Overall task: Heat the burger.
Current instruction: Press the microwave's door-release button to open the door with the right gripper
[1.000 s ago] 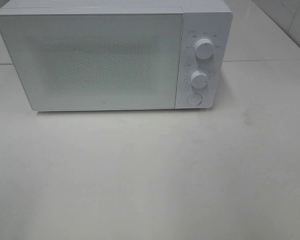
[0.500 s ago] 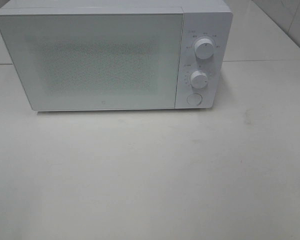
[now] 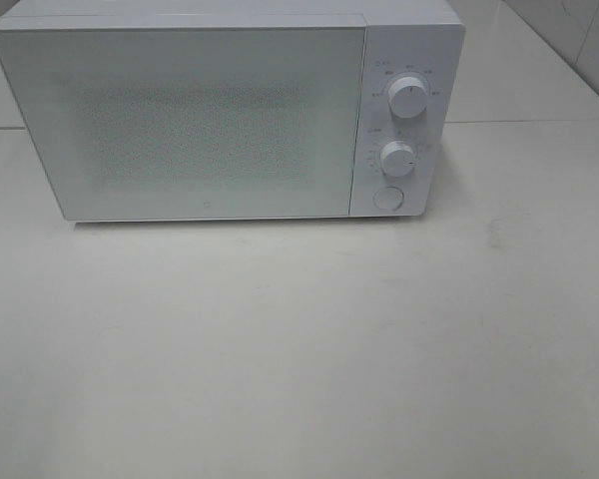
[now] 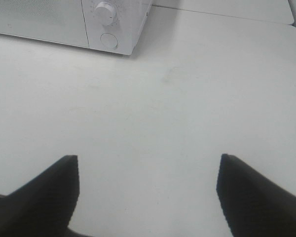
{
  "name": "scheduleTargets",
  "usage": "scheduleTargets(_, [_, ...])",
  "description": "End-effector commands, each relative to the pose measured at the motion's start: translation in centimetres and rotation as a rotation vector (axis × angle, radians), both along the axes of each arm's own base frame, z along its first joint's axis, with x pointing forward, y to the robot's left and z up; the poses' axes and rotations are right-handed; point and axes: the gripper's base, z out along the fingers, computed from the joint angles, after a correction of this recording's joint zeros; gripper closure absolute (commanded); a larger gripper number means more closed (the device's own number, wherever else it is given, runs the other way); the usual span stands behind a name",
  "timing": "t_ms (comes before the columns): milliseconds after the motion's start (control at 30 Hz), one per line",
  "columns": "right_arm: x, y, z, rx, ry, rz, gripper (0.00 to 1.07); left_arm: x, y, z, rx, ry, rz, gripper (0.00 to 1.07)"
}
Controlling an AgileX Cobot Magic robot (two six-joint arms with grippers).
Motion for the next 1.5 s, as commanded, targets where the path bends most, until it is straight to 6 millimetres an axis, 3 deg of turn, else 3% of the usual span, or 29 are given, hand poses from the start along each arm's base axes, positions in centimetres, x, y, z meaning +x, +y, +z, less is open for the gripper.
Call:
scheduleTargets(33, [-0.4, 0.0, 0.2, 0.017, -0.046, -0.009, 0.32, -0.3, -0.1, 0.0, -0.004, -0.021, -0.001, 0.09])
scheduleTargets(267, [1.1, 0.2, 1.5, 0.021, -0.062, -0.011, 0.32, -0.3, -0.1, 0.0, -0.004, -0.021, -0.001, 0.09])
scheduleTargets(467, [4.8, 0.6, 2.4, 0.037, -0.111, -0.018, 0.33, -0.3, -0.1, 0.0, -0.004, -0.021, -0.001, 0.09])
scheduleTargets(567, [5.4, 0.6, 2.4, 0.038, -0.116, -0.019, 0.33, -0.3, -0.1, 0.0, -0.004, -0.021, -0.001, 0.09])
scheduleTargets(633, [7.6, 0.9, 2.6, 0.042, -0.133, -0.024, 0.34, -0.3, -0.1, 0.0, -0.004, -0.021, -0.001, 0.09])
scheduleTargets(833, [10.5, 1.2, 2.5, 0.043, -0.133, -0.029, 0.36, -0.3, -0.1, 0.0, -0.004, -0.021, -0.001, 0.09])
scheduleTargets(1167, [16.7, 1.8, 1.1, 0.040, -0.126, -0.040, 0.36, -0.3, -0.1, 0.0, -0.004, -0.021, -0.001, 0.09])
scheduleTargets(1500, [21.2, 2.3, -1.1, 0.055, -0.137, -0.057, 0.36, -0.3, -0.1, 0.0, -0.004, -0.021, -0.001, 0.09])
